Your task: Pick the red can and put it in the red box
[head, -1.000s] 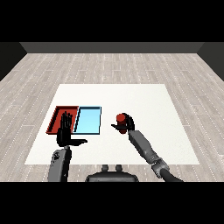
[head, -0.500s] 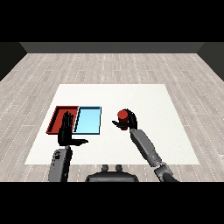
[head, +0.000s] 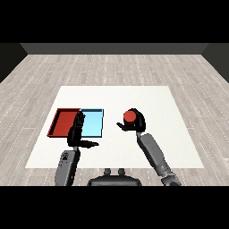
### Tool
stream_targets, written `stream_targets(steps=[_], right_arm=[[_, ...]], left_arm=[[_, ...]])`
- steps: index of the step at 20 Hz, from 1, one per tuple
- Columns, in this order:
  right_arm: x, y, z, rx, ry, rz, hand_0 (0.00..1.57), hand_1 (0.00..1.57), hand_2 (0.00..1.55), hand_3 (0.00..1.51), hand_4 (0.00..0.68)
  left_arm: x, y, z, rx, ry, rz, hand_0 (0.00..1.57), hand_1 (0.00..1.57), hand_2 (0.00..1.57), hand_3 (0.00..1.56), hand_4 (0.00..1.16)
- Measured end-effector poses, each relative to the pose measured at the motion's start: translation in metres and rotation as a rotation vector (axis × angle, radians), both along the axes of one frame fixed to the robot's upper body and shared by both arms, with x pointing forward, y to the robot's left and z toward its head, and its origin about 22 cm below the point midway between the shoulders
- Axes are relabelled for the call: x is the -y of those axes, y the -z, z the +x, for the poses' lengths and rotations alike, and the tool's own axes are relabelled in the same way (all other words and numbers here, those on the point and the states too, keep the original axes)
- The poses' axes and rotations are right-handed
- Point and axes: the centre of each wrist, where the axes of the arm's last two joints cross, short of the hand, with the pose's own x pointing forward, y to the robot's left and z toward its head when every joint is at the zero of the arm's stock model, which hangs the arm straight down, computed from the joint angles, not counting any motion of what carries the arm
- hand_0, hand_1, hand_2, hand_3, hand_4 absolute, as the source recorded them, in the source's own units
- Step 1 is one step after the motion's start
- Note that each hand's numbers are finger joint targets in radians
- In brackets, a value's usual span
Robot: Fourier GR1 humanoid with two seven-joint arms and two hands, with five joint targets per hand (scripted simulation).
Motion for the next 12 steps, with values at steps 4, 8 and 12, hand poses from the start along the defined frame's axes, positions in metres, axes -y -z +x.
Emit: stream_targets(steps=[4,8,12], right_arm=[[-0.025,-0.017,0.001,0.03,-0.004,0.006,1.48,1.48,1.43,1.39,0.636],[-0.031,-0.026,0.003,0.065,-0.004,0.011,1.44,1.44,1.4,1.38,0.628],[-0.027,-0.029,-0.006,0.095,-0.013,0.019,1.42,1.42,1.41,1.39,0.627]], left_arm=[[0.016,-0.011,-0.001,-0.026,0.032,0.029,0.0,0.0,0.0,0.0,0.0],[0.027,-0.018,-0.005,-0.039,0.045,0.046,0.0,0.0,0.0,0.0,0.0],[0.046,-0.02,0.002,-0.065,0.068,0.075,0.0,0.0,0.0,0.0,0.0]])
